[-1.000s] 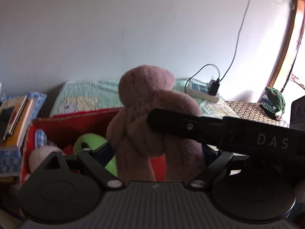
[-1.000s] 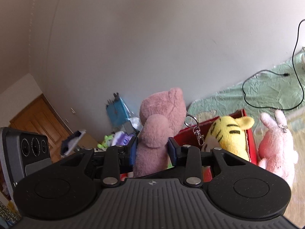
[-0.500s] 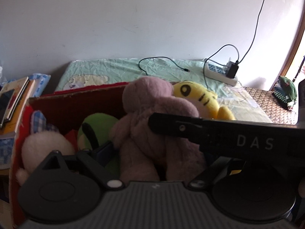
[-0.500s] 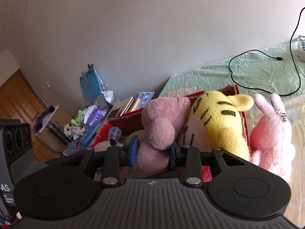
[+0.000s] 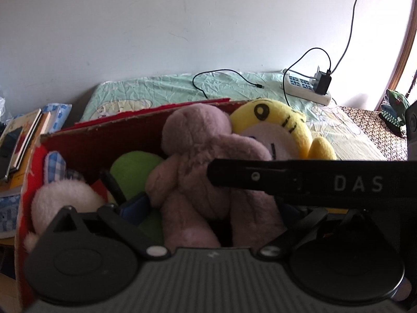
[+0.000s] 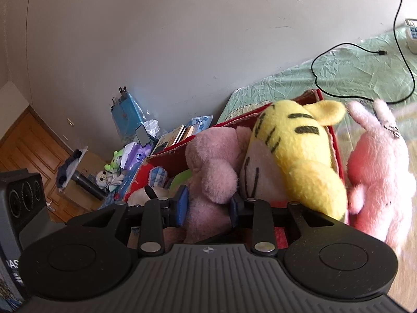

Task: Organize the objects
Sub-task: 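Lower the pink teddy bear into the red box, then push the pink teddy bear down among the plushes and open the right gripper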

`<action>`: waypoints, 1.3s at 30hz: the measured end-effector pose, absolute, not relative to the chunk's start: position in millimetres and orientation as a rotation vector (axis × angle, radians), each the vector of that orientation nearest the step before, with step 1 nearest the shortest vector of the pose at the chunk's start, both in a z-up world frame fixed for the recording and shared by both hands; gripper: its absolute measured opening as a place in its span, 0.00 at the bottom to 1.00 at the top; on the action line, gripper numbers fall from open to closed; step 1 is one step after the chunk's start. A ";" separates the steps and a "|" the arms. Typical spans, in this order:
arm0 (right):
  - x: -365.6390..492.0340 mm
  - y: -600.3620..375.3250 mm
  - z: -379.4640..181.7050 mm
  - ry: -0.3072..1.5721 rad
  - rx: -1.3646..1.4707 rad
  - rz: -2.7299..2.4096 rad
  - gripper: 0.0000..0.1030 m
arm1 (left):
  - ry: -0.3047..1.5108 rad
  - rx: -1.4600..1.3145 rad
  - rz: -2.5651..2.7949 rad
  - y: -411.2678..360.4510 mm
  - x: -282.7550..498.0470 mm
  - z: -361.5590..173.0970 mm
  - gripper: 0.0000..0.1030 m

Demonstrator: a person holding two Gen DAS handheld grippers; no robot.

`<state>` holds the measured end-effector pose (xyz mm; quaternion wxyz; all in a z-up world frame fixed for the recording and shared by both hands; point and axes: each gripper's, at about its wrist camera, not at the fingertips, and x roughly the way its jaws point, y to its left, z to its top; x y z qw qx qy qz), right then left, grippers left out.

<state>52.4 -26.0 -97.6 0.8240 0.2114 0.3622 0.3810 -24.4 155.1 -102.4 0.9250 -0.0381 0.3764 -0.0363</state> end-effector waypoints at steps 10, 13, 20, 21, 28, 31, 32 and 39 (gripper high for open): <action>43.3 -37.4 -94.3 0.762 0.470 0.787 0.33 | 0.800 -0.024 -0.043 143.5 -21.0 -103.6 0.99; 41.5 -40.6 -93.7 0.755 0.474 0.783 0.33 | 0.813 -0.019 -0.033 141.3 -19.5 -103.1 0.99; 36.7 -43.1 -93.9 0.729 0.454 0.775 0.31 | 0.828 -0.001 -0.014 136.2 -16.7 -103.2 0.99; 35.8 -42.5 -94.0 0.723 0.447 0.773 0.31 | 0.830 0.000 -0.013 136.0 -16.4 -103.1 0.99; 33.8 -41.7 -95.4 0.701 0.419 0.761 0.31 | 0.841 0.003 -0.002 134.3 -14.0 -102.9 0.99; 33.3 -41.4 -95.4 0.699 0.416 0.759 0.31 | 0.845 0.004 0.002 133.8 -13.0 -102.6 0.99; 33.1 -41.3 -95.3 0.698 0.416 0.757 0.31 | 0.847 0.005 0.003 133.6 -12.8 -102.6 0.99; 31.8 -41.5 -95.4 0.701 0.421 0.756 0.29 | 0.856 0.018 0.012 131.1 -11.6 -103.3 0.99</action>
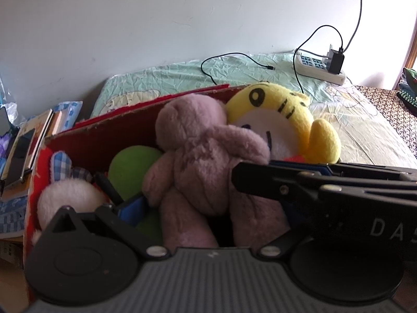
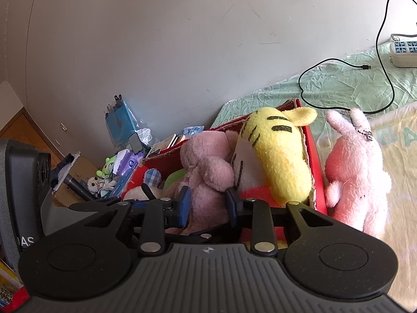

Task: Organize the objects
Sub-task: 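Push the pink teddy bear down among the plushes and open the right gripper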

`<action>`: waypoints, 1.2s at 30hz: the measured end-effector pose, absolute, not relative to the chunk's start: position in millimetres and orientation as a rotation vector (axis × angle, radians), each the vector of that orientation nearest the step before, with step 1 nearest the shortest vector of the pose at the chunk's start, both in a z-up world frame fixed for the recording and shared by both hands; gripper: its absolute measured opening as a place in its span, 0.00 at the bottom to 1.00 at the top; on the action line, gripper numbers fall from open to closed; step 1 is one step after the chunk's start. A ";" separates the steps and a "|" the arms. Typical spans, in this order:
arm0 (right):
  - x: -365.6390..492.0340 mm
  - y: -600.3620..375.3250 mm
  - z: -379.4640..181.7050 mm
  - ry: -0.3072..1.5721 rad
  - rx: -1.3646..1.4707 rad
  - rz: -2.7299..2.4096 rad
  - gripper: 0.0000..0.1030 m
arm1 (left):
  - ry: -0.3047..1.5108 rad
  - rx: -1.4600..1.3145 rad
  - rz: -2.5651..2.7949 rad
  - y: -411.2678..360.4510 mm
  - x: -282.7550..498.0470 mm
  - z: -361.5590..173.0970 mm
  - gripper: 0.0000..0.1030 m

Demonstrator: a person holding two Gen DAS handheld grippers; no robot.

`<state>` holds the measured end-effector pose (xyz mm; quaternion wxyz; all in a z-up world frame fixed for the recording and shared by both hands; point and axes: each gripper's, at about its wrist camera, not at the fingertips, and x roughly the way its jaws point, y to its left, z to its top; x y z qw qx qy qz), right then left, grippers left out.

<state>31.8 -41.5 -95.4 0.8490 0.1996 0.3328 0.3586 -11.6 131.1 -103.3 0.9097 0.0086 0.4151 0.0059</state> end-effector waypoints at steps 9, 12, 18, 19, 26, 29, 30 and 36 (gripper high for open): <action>31.8 -46.6 -95.5 0.712 0.468 0.763 0.29 | 0.870 0.038 0.030 125.1 -8.6 -103.3 0.99; 31.8 -48.6 -95.4 0.717 0.482 0.766 0.29 | 0.875 0.038 0.034 124.2 -8.0 -103.1 0.99; 29.3 -49.0 -94.6 0.713 0.473 0.759 0.29 | 0.886 0.037 0.044 123.6 -7.2 -102.9 1.00; 28.7 -49.3 -94.5 0.713 0.472 0.758 0.29 | 0.887 0.037 0.046 123.4 -7.5 -102.7 1.00; 23.0 -53.7 -93.6 0.718 0.485 0.758 0.30 | 0.901 0.026 0.054 124.2 -10.5 -100.3 0.99; 20.3 -57.2 -92.9 0.714 0.499 0.754 0.31 | 0.909 0.019 0.063 123.9 -13.1 -99.3 0.99; 19.3 -58.9 -92.8 0.712 0.510 0.753 0.32 | 0.911 0.018 0.066 124.1 -14.1 -98.7 0.99; 14.2 -63.9 -90.1 0.707 0.519 0.746 0.35 | 0.926 0.006 0.095 125.2 -18.8 -93.7 0.99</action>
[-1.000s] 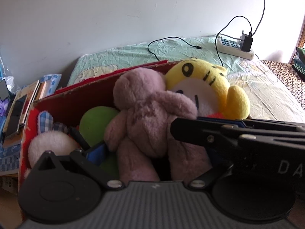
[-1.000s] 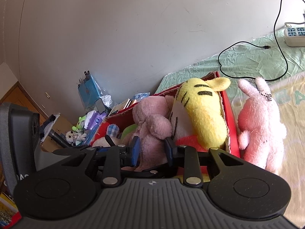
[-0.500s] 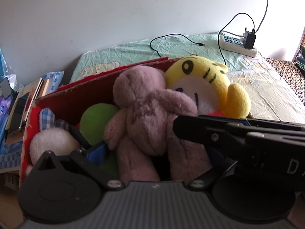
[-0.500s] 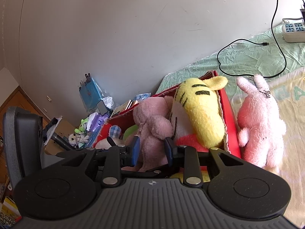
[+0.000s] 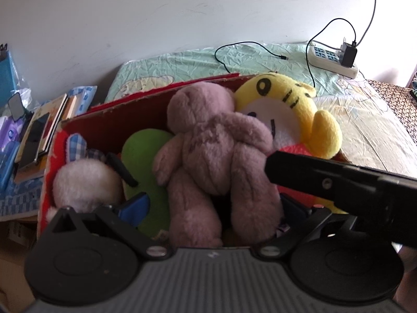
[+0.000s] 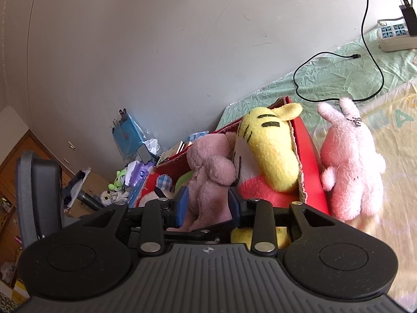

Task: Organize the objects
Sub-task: 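Push the pink teddy bear down among the plushes and open the right gripper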

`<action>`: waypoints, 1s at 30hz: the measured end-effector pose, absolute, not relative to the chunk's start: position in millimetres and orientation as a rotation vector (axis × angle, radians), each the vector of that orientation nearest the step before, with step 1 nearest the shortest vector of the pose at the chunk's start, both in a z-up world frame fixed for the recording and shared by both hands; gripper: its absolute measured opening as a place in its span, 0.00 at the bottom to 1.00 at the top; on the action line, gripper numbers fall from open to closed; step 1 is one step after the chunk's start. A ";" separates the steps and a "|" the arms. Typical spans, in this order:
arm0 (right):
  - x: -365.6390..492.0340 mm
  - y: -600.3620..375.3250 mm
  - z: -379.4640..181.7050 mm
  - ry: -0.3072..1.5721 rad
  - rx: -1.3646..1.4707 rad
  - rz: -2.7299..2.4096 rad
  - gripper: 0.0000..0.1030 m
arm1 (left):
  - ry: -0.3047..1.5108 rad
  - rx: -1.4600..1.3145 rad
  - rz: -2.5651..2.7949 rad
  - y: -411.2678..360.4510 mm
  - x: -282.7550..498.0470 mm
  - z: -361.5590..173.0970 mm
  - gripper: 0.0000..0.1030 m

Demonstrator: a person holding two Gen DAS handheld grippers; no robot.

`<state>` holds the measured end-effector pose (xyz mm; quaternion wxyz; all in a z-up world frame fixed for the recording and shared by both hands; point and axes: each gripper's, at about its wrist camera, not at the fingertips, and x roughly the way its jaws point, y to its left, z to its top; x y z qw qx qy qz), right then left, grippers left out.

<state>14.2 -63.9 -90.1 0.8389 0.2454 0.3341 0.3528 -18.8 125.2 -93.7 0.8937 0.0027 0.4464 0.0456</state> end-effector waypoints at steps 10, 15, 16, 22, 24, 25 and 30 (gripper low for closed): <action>7.9 -80.4 -91.0 0.696 0.541 0.722 0.36 | 0.916 0.035 0.133 114.2 -31.1 -82.8 0.99; 2.3 -86.3 -87.8 0.680 0.526 0.734 0.38 | 0.915 0.043 0.150 108.4 -35.4 -78.6 0.99; 1.1 -87.4 -87.0 0.676 0.519 0.737 0.38 | 0.915 0.043 0.153 107.7 -35.8 -77.9 0.99; -3.3 -97.2 -84.5 0.665 0.519 0.750 0.38 | 0.915 0.041 0.165 100.4 -41.0 -73.0 0.99; -4.4 -100.7 -84.2 0.664 0.521 0.753 0.38 | 0.911 0.044 0.171 96.8 -44.0 -71.6 0.99; -5.3 -102.3 -84.1 0.665 0.523 0.755 0.38 | 0.911 0.045 0.173 94.9 -45.2 -71.1 0.99; -10.0 -108.9 -84.7 0.671 0.525 0.765 0.38 | 0.921 0.035 0.174 88.3 -53.4 -70.7 0.99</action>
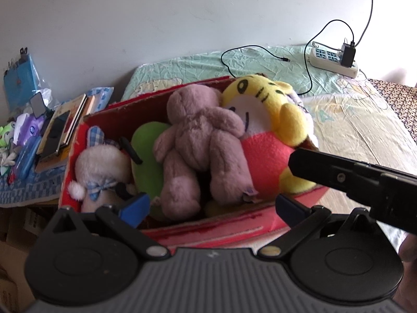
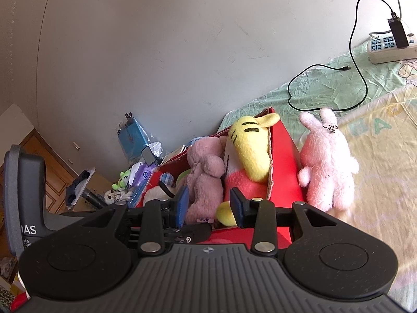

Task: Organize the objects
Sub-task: 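Push the pink teddy bear down among the plushes and open the right gripper, then move the right gripper to the white bunny with plaid ears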

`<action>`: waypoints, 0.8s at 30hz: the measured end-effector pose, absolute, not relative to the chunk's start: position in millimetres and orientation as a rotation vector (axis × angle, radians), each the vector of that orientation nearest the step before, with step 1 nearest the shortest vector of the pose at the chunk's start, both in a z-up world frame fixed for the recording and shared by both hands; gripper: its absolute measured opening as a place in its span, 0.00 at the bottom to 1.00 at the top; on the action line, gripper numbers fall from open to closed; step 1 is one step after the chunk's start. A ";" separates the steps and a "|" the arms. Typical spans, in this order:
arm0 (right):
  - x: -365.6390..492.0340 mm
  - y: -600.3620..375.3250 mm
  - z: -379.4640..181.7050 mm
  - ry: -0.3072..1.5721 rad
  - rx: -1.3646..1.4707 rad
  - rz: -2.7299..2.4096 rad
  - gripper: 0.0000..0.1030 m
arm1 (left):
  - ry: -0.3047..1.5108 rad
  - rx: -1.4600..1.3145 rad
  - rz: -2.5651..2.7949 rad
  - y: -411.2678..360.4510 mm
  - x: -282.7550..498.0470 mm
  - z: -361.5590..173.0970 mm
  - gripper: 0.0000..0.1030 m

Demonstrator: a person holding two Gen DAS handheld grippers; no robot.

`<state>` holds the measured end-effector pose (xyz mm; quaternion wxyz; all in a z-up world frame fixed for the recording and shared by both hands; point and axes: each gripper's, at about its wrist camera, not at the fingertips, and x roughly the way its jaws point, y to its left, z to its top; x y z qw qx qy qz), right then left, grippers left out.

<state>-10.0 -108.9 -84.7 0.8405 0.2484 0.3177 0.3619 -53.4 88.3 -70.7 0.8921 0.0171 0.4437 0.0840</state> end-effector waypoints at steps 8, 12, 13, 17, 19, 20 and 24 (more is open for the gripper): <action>-15.6 -120.4 -87.5 0.685 0.531 0.772 0.38 | 0.954 0.013 0.165 75.1 -63.1 -78.0 0.99; -18.1 -128.4 -89.0 0.688 0.531 0.767 0.38 | 0.970 -0.002 0.138 67.3 -68.8 -84.4 0.99; -18.4 -131.0 -89.8 0.689 0.532 0.763 0.38 | 0.975 -0.005 0.129 64.8 -70.3 -86.7 0.99; -17.5 -143.5 -95.2 0.700 0.542 0.732 0.38 | 0.991 -0.016 0.087 54.6 -72.9 -94.9 0.99; -17.1 -150.2 -98.8 0.708 0.547 0.714 0.38 | 0.993 -0.015 0.069 49.0 -72.7 -99.2 0.99; -16.7 -153.4 -100.6 0.712 0.548 0.704 0.38 | 0.995 -0.017 0.060 46.2 -72.6 -101.3 0.99; -13.1 -165.1 -109.1 0.731 0.548 0.673 0.38 | 1.012 -0.058 0.018 38.7 -69.2 -113.2 0.99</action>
